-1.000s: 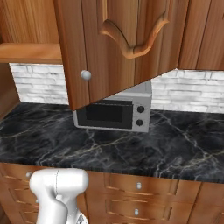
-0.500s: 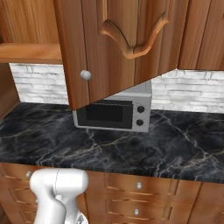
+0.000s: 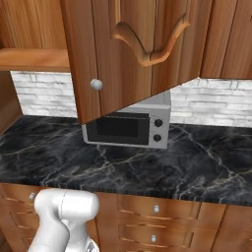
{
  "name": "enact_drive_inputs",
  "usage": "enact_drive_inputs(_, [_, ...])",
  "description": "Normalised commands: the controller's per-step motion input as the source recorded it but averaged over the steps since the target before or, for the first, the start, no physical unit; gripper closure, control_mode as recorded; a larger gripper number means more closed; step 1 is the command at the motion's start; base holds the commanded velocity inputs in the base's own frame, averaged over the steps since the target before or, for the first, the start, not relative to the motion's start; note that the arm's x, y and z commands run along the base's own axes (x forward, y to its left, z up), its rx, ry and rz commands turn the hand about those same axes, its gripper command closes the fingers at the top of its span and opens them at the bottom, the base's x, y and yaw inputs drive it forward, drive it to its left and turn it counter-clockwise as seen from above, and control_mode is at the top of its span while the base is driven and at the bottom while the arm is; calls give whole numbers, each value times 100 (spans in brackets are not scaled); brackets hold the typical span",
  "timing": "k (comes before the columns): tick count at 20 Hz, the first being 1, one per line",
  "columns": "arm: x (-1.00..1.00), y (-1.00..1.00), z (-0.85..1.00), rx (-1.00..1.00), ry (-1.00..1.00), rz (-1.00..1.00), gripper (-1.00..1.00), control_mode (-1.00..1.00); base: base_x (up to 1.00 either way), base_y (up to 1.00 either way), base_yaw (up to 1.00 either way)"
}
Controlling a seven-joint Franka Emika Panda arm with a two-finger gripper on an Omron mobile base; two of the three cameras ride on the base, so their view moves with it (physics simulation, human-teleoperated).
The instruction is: Close all open cabinet doors.
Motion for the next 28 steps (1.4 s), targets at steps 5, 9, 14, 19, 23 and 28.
enact_drive_inputs(5, [70, 67, 0, -4, 0, 0, -100, -100, 0, 0, 0])
enact_drive_inputs(9, [84, 39, 0, -3, 0, -3, -100, -100, 0, 0, 0])
enact_drive_inputs(14, [98, 2, 0, 0, 4, -7, -100, -100, 0, 0, 0])
enact_drive_inputs(19, [100, -12, 0, 0, 6, -5, -100, -100, 0, 0, 0])
enact_drive_inputs(23, [100, -25, 0, 0, 6, -1, -100, -100, 0, 0, 0])
enact_drive_inputs(28, [100, -32, 0, 0, 6, 0, -100, -100, 0, 0, 0])
